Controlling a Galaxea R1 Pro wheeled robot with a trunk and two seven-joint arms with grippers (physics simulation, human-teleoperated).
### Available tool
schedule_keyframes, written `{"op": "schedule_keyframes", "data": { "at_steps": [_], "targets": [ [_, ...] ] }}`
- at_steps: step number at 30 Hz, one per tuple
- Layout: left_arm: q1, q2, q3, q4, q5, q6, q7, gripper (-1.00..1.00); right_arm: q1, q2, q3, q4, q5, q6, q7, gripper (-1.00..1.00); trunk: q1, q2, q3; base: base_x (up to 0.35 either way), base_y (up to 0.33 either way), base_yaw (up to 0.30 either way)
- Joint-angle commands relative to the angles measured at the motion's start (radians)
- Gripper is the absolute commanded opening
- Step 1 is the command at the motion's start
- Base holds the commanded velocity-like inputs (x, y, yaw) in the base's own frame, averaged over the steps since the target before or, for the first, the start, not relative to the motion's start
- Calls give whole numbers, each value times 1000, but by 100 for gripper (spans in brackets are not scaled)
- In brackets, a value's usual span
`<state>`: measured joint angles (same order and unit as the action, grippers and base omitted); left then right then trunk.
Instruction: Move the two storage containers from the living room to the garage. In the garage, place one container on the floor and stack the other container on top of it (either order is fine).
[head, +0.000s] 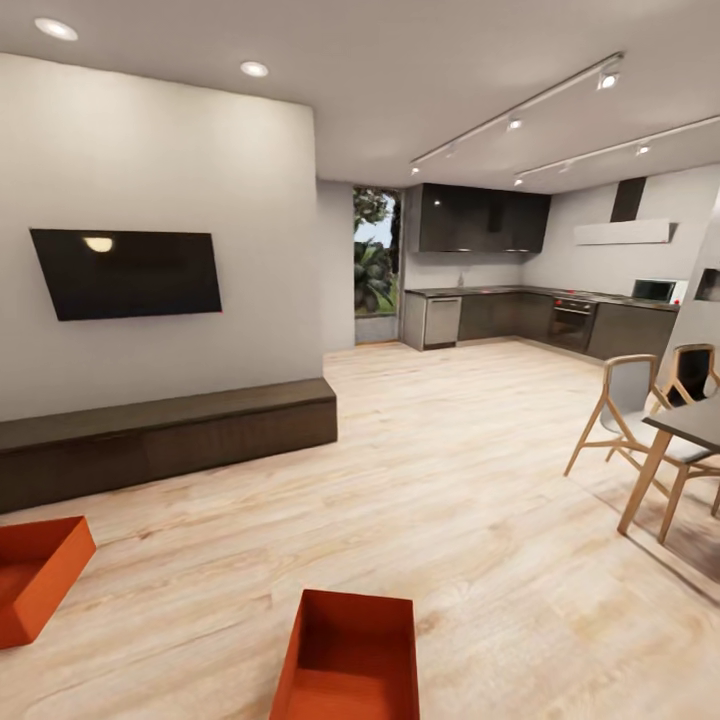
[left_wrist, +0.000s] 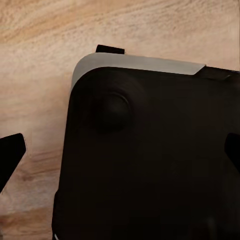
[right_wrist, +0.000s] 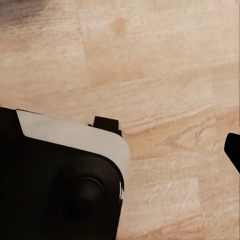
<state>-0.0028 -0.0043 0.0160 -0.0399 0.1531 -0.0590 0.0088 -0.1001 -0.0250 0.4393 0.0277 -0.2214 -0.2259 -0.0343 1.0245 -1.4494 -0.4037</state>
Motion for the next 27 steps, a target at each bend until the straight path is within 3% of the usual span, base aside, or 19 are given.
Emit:
{"op": "schedule_keyframes", "data": {
  "at_steps": [1,15,27],
  "targets": [
    [0,0,1,0,6,-2,1,100,-1,0,9,3,-9,-6,-1,100,0,-1,-1,230,200,-2],
    [0,0,1,0,6,-4,1,100,-1,1,7,3,-12,-5,-2,100,0,-1,-1,49,43,-13],
    [0,1,3,0,6,-44,2,100,-1,2,7,3,-13,-4,-1,100,0,-1,-1,0,0,-221]
  ]
}}
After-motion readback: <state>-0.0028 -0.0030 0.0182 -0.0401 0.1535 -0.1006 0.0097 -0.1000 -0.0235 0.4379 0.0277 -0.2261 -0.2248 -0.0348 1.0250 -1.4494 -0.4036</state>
